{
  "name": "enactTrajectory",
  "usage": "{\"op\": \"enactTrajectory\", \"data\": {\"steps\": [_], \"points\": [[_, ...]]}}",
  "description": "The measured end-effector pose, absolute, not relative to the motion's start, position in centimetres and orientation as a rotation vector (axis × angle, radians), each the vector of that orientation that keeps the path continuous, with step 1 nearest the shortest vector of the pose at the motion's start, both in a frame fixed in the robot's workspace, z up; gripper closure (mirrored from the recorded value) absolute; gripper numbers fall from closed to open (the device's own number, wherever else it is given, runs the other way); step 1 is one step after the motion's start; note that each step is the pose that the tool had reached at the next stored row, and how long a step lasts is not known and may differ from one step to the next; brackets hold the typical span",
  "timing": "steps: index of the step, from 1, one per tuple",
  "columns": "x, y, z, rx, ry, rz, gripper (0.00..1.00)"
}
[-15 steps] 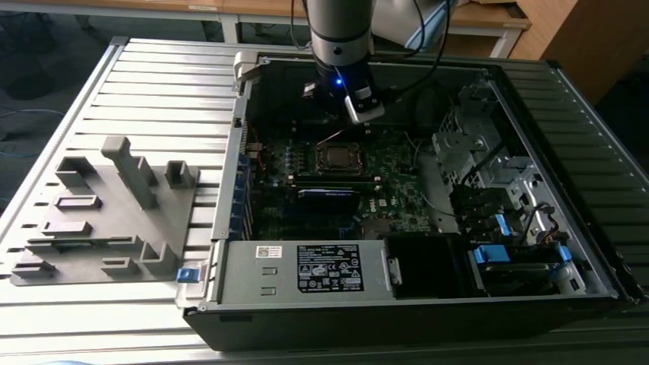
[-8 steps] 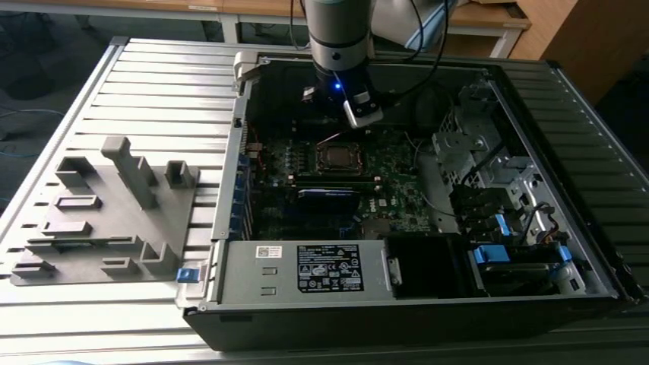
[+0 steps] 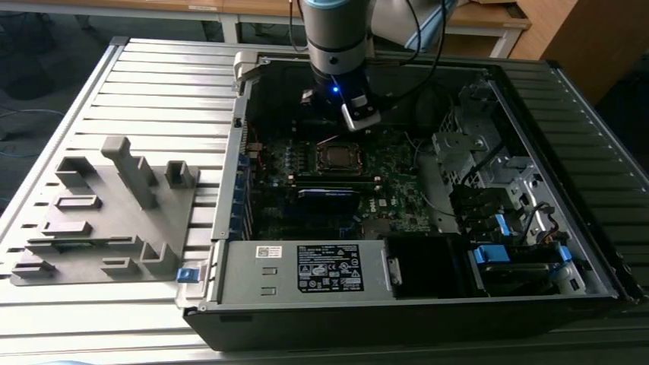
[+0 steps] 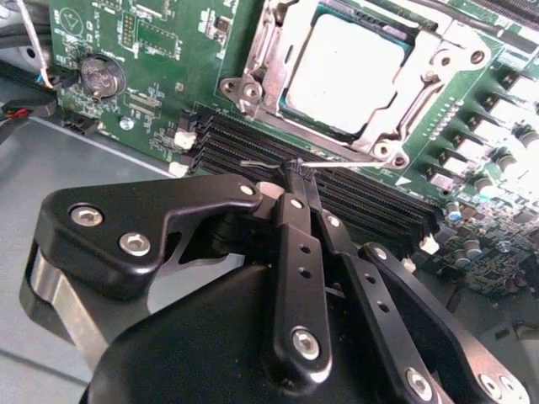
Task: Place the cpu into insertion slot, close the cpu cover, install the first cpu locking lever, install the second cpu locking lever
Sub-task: 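Install the first cpu locking lever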
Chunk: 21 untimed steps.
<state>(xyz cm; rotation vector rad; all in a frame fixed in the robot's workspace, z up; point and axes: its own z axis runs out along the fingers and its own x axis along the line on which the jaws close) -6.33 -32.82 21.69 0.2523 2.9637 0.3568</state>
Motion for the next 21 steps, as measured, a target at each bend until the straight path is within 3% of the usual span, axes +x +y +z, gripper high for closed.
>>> {"op": "enactTrajectory", "data": {"steps": [21], "points": [[-6.35, -32.6, 21.21, 0.373, 2.942, 0.346, 0.89]]}}
